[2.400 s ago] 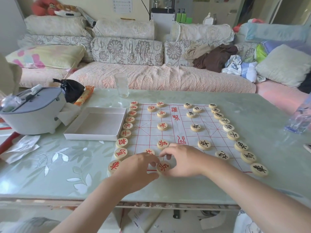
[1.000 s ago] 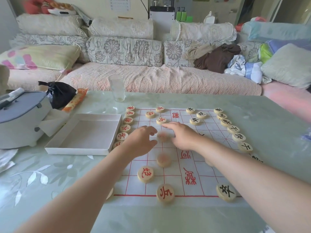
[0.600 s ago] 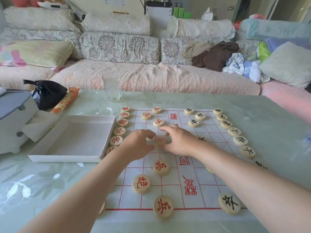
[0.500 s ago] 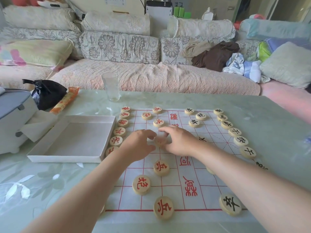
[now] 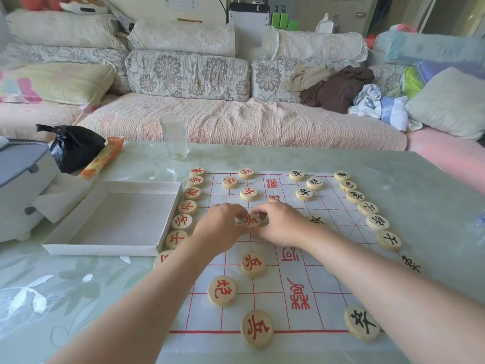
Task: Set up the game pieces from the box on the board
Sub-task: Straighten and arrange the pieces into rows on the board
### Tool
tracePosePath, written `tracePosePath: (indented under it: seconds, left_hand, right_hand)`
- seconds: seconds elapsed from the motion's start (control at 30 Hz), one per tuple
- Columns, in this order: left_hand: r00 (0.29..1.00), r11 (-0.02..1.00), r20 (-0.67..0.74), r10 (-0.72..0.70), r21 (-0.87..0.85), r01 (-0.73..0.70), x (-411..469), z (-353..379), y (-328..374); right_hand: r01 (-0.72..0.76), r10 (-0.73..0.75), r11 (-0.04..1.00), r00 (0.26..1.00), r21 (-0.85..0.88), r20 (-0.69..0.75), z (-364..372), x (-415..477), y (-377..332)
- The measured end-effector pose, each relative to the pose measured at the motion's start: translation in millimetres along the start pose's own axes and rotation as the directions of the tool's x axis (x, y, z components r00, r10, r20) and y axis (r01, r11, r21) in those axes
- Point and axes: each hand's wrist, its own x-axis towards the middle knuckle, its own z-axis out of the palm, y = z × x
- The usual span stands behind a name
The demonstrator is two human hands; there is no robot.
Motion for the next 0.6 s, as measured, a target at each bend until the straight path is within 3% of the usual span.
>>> tracePosePath:
  seconds: [0.13,0.23,0.43,0.6]
  left_hand:
    - [1.000,1.000,-0.001,-0.006,-0.012,0.006,0,-3,0]
    - [0.999,0.998,-0.014,-0.034,-0.051,0.033,10,-16,-1]
    - [0.999,0.999,0.001,-0.036,0.016,0.036,45,-29,1]
    - [0.998,0.998,-0.002,-0.059,0.007,0.059,72,-21,-6]
  right_hand:
    - [-0.022,0.021,0.998,1.000,0.051,0.022,-6,0,2]
    - [-0.066,0.077,0.984,0.995,0.164,-0.061,-19,12,6]
    - [-0.062,0.071,0.994,0.992,0.091,-0.101,-25,44,13]
    - [-0.139,0.153,0.985,0.979,0.106,-0.138,-12,73,15]
